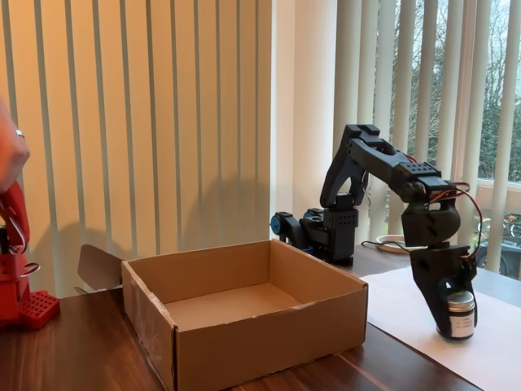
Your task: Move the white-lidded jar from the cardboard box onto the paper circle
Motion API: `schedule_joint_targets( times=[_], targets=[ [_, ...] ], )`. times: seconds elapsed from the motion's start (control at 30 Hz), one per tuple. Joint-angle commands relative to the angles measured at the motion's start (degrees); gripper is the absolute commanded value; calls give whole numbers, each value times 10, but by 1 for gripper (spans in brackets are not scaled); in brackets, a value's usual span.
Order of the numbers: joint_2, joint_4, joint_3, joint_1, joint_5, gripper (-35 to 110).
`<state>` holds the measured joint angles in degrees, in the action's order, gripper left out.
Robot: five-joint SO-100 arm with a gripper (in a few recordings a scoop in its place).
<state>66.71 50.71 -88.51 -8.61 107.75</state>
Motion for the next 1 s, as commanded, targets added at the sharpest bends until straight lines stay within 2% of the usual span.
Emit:
schedule_joint_targets(
  times=[0.0,0.97],
  targets=[
    [34,-5,-2,-12,5,9],
    [21,-24,2,-16,14,10]
  ],
)
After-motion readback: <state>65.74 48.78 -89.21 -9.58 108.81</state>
